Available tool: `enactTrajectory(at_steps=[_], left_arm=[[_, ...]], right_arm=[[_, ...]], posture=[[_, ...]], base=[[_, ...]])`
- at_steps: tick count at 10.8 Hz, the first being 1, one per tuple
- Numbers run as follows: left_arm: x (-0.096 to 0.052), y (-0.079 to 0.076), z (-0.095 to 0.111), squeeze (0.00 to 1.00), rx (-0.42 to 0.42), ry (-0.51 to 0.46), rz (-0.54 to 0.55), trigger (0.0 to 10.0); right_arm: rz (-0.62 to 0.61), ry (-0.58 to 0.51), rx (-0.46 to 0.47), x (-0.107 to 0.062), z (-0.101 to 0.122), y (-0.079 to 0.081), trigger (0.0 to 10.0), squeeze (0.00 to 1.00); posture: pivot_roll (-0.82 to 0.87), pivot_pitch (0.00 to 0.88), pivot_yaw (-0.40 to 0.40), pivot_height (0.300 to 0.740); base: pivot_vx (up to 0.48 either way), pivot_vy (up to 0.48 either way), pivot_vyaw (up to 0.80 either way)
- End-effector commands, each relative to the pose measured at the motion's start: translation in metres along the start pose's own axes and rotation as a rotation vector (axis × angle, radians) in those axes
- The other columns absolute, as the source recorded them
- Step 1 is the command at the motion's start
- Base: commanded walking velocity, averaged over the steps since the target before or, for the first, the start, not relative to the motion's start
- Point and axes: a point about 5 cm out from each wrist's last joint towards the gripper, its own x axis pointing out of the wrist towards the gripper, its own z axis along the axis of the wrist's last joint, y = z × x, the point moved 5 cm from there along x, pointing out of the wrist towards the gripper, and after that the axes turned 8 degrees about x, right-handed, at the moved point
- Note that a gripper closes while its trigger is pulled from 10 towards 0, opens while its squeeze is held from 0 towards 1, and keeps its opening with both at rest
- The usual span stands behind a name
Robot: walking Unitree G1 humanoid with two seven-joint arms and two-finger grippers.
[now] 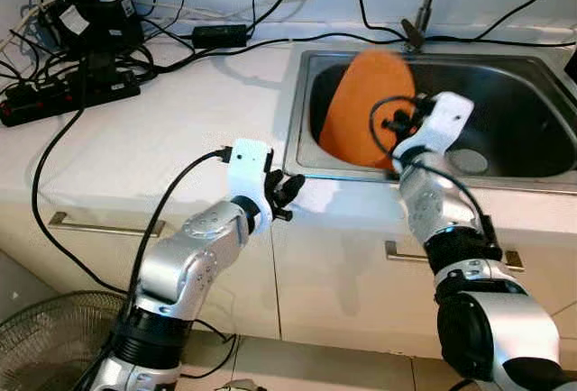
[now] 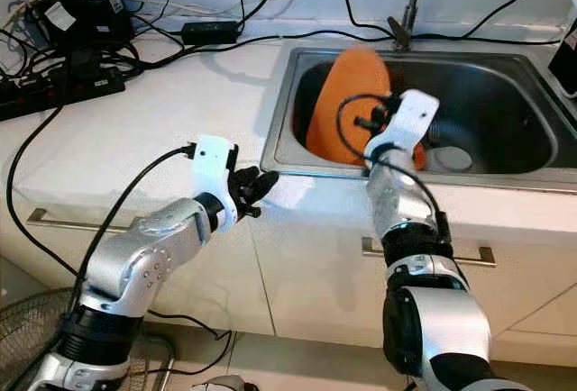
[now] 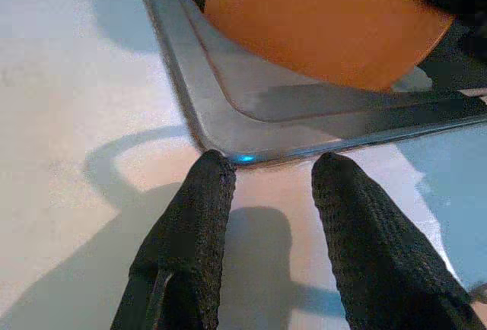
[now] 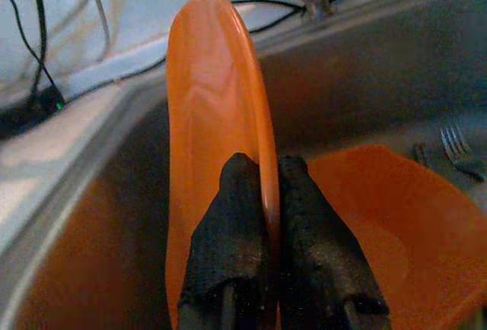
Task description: Kitchen organization
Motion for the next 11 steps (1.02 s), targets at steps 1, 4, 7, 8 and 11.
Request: enactTrajectory(at_steps=[1,4,7,8,11], left_arm=[[-0.002,-0.003,0.002,0.0,0.017,-0.004,-0.006,10.0],[-0.002,-0.002,0.001,0.0,0.01,-0.005,0.0,10.0],[-0.001,-0.002,0.002,0.0,0.004,-0.009,0.004,10.0],[-0.001,-0.001,0.002,0.0,0.003,-0.009,0.006,10.0],[-0.001,0.0,0.002,0.0,0.001,-0.012,0.015,10.0]], right_arm=[[0.038,-0.04,-0.016,0.003,0.012,0.014,10.0,0.0],[0.032,-0.007,-0.025,0.003,0.003,0.013,10.0,0.0],[0.05,0.023,-0.041,0.003,-0.006,0.017,10.0,0.55],[0.055,0.028,-0.045,0.003,-0.007,0.019,10.0,0.0],[0.063,0.02,-0.045,0.004,-0.005,0.021,10.0,0.0]], posture=[[0.17,0.0,0.044,0.74],[0.17,0.0,0.044,0.74],[0.18,0.0,0.043,0.74],[0.18,0.0,0.043,0.74],[0.18,0.0,0.043,0.74]], base=[[0.0,0.0,0.0],[0.0,0.0,0.0],[0.0,0.0,0.0],[0.0,0.0,0.0],[0.0,0.0,0.0]])
